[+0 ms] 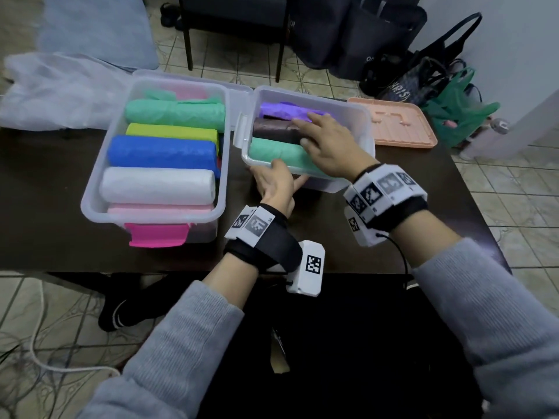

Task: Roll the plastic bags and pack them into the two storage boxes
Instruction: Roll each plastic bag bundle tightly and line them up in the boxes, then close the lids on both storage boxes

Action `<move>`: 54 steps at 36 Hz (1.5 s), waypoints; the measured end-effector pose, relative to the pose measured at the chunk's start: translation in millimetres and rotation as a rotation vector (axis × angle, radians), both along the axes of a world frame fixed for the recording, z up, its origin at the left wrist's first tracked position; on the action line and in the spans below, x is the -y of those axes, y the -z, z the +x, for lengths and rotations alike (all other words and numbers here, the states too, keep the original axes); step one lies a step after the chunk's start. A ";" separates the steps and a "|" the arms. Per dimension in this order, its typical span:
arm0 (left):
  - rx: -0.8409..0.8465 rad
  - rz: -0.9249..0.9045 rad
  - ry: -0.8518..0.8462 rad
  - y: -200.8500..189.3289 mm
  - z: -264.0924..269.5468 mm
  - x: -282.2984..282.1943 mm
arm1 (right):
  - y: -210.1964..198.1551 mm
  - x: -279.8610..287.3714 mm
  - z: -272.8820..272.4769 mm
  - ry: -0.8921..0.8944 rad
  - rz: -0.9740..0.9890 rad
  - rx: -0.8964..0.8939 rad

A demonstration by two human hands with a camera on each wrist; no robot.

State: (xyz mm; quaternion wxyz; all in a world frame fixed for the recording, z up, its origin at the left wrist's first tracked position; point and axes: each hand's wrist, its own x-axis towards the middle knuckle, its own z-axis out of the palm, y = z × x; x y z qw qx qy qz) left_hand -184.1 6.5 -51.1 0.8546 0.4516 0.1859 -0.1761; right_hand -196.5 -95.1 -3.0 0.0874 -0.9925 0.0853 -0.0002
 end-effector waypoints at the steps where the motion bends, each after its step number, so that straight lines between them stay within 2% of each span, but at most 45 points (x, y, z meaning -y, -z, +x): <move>1: -0.013 0.007 0.000 -1.8 1.0 0.4 | 3.7 4.9 -7.0 0.041 0.000 -0.039; 7: -0.058 0.056 0.027 -13.9 2.6 0.3 | 12.5 15.3 -34.5 0.108 0.109 -0.123; 22: -0.095 0.082 0.049 -40.2 -6.7 -9.3 | 12.3 9.0 -33.9 0.132 0.078 -0.173; 25: -0.116 0.138 0.120 -46.3 -4.9 -19.8 | 11.2 10.7 -30.9 0.130 0.098 -0.185; 29: -0.119 0.189 0.311 -59.1 -5.3 -38.4 | 6.4 14.6 -23.4 0.130 0.087 -0.182; 34: -0.230 0.046 0.508 -88.7 -9.6 -55.2 | -8.7 12.8 -12.7 0.118 0.080 -0.231; 36: -0.190 0.076 0.593 -104.7 -6.2 -62.7 | -15.9 11.0 -7.1 0.096 0.060 -0.256; 41: -0.053 0.072 0.660 -144.0 29.5 -83.8 | -38.3 2.0 8.5 0.079 0.014 -0.258; 47: 0.180 0.236 0.539 -178.0 96.6 -124.5 | -60.6 -16.2 48.5 -0.011 0.143 -0.120; 51: 0.169 0.229 0.393 -190.1 151.9 -154.0 | -77.4 -34.2 93.9 -0.118 0.224 -0.081; 54: 0.167 0.310 0.304 -195.4 191.5 -172.0 | -89.8 -47.7 132.2 -0.199 0.216 -0.065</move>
